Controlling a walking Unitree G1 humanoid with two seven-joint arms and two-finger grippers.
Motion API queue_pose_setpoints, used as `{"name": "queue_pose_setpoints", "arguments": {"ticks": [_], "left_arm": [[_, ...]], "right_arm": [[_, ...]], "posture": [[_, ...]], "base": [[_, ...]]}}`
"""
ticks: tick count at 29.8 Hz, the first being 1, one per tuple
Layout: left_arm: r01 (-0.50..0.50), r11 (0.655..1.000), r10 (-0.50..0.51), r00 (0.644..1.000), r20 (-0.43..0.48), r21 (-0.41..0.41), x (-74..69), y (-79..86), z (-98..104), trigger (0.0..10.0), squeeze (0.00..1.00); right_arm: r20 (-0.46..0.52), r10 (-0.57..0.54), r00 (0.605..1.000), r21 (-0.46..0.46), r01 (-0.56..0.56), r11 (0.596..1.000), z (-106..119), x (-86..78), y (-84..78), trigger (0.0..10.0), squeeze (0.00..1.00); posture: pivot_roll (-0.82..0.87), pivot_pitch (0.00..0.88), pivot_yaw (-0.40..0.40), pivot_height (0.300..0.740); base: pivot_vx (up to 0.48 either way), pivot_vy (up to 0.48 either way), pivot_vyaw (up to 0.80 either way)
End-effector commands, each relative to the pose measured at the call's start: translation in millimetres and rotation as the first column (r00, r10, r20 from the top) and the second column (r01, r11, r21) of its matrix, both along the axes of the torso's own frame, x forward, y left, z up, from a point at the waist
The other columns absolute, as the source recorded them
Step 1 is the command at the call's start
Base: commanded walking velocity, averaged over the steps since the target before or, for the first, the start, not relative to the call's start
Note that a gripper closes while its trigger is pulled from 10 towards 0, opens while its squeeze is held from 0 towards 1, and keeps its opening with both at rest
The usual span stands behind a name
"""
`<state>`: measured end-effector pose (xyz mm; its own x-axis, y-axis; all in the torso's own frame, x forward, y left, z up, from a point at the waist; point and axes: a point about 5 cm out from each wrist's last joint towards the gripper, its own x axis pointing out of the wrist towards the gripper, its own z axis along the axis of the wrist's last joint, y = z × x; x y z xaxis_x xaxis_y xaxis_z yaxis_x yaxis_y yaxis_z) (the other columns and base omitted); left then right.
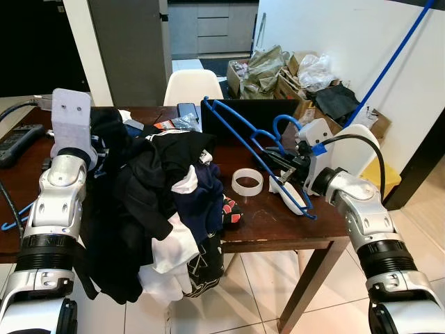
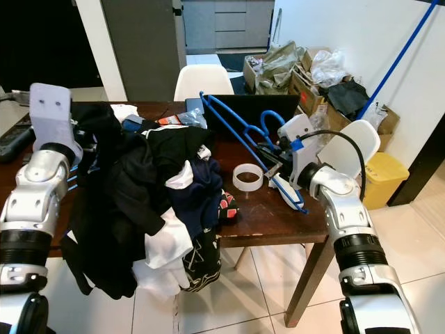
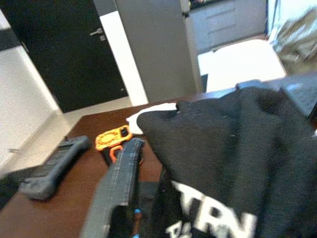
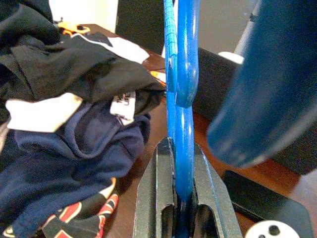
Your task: Hang hanger
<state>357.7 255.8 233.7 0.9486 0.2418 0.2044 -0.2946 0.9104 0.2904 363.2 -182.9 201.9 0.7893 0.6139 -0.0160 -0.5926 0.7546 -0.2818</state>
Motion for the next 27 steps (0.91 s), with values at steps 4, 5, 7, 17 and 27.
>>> {"name": "queue_pose_setpoints", "arguments": {"ticks": [4, 5, 7, 17, 27], "left_arm": [[-0.122, 0.982, 0.136, 0.986, -0.095, 0.146, -5.3, 21.9, -14, 10.0, 1.00], [-0.122, 0.982, 0.136, 0.986, -0.095, 0.146, -5.3, 21.9, -14, 10.0, 1.00], [-0.206, 0.941, 0.256, 0.952, -0.166, 0.267, -13.5, 46.1, -22, 10.0, 1.00], [-0.428, 0.717, 0.541, 0.839, -0.052, 0.550, -49.7, 120.3, 14, 10.0, 1.00], [-0.280, 0.960, 0.279, 0.956, 0.092, 0.005, -38.0, 94.9, 35, 10.0, 0.00]], "right_arm": [[0.004, -0.021, 1.000, -0.029, 0.021, 0.999, 2, -0.9, -5.1, 10.0, 0.00], [0.004, -0.021, 1.000, -0.029, 0.021, 0.999, 2, -0.9, -5.1, 10.0, 0.00], [0.000, -0.034, 0.999, -0.051, 0.034, 0.998, 2, -1.1, -8.7, 10.0, 0.00], [0.007, -0.055, 0.998, -0.081, 0.056, 0.995, 4, 0.2, -12.8, 10.0, 0.00], [0.014, -0.058, 0.998, -0.086, 0.059, 0.995, 7, 1.1, -12.5, 10.0, 0.00]], "posture": [[0.07, 0.000, 0.008, 0.740], [0.07, 0.000, 0.008, 0.740], [0.07, 0.000, 0.009, 0.740], [0.07, 0.000, 0.005, 0.740], [0.07, 0.000, 0.002, 0.740]], "base": [[0.000, 0.000, 0.00], [0.000, 0.000, 0.00], [0.000, 0.000, 0.00], [0.000, 0.000, 0.00], [0.000, 0.000, 0.00]]}}
